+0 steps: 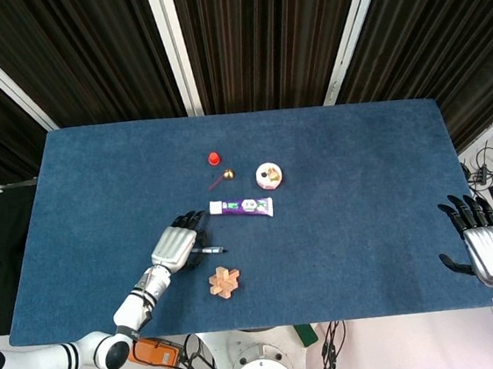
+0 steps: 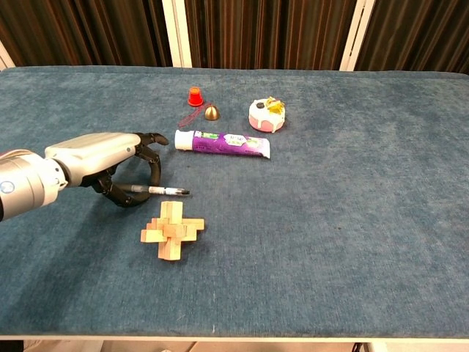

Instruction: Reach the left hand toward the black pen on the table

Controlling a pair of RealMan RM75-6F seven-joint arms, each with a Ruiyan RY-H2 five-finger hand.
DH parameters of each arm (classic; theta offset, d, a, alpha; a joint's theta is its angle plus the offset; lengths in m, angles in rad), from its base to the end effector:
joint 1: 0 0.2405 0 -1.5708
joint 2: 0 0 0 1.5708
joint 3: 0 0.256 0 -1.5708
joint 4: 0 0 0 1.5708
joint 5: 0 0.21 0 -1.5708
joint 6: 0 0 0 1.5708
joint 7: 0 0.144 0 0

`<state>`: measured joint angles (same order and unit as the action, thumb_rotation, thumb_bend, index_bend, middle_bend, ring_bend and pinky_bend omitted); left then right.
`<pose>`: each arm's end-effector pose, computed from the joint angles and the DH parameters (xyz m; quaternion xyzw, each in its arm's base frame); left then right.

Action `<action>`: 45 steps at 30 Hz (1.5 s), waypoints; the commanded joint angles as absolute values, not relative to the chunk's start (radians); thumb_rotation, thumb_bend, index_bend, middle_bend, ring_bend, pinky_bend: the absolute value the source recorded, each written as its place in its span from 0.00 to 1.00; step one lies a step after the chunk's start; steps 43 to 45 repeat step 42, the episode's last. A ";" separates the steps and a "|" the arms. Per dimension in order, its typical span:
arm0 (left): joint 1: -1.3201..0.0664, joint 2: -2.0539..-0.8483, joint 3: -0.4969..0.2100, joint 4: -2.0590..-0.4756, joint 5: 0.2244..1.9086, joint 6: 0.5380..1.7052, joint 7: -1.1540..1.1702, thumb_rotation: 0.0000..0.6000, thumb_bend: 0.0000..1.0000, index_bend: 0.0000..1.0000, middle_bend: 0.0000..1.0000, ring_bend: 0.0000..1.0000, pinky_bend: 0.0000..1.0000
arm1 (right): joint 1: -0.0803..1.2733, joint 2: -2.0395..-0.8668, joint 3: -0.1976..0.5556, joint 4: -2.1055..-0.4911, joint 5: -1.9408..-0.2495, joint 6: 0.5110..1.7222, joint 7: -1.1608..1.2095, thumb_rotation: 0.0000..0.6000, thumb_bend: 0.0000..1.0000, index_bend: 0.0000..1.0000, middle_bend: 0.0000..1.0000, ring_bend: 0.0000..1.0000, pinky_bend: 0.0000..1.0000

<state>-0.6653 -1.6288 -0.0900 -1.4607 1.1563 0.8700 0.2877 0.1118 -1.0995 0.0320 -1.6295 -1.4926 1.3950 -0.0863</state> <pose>-0.1704 0.2951 -0.0642 -0.7683 -0.4371 -0.3195 0.3414 -0.3118 -0.1847 0.1499 0.6348 -0.3843 0.3383 0.5787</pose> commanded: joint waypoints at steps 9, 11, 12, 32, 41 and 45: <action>-0.661 -1.623 -0.086 -1.453 1.177 0.894 0.266 1.00 0.44 0.57 0.10 0.00 0.13 | 0.112 -1.101 0.032 -1.629 -1.494 1.396 -0.088 1.00 0.36 0.21 0.12 0.03 0.04; -0.658 -1.617 -0.089 -1.458 1.181 0.902 0.255 1.00 0.45 0.58 0.10 0.00 0.13 | 0.112 -1.101 0.031 -1.629 -1.495 1.397 -0.088 1.00 0.36 0.21 0.12 0.03 0.04; -0.657 -1.613 -0.092 -1.461 1.182 0.906 0.251 1.00 0.45 0.58 0.09 0.00 0.14 | 0.112 -1.100 0.031 -1.629 -1.496 1.397 -0.089 1.00 0.36 0.21 0.12 0.03 0.04; -0.678 -0.991 -0.265 -2.047 1.067 0.889 0.197 1.00 0.46 0.59 0.08 0.00 0.16 | 0.110 -1.102 0.024 -1.639 -1.502 1.397 -0.099 1.00 0.36 0.21 0.12 0.03 0.04; -0.673 -0.747 -0.331 -2.164 1.129 0.771 -0.010 1.00 0.45 0.59 0.07 0.00 0.16 | 0.110 -1.102 0.026 -1.645 -1.494 1.394 -0.101 1.00 0.36 0.21 0.12 0.03 0.04; -0.668 -0.735 -0.331 -2.169 1.142 0.772 -0.028 1.00 0.45 0.59 0.07 0.00 0.16 | 0.108 -1.101 0.027 -1.645 -1.493 1.396 -0.099 1.00 0.36 0.21 0.12 0.03 0.04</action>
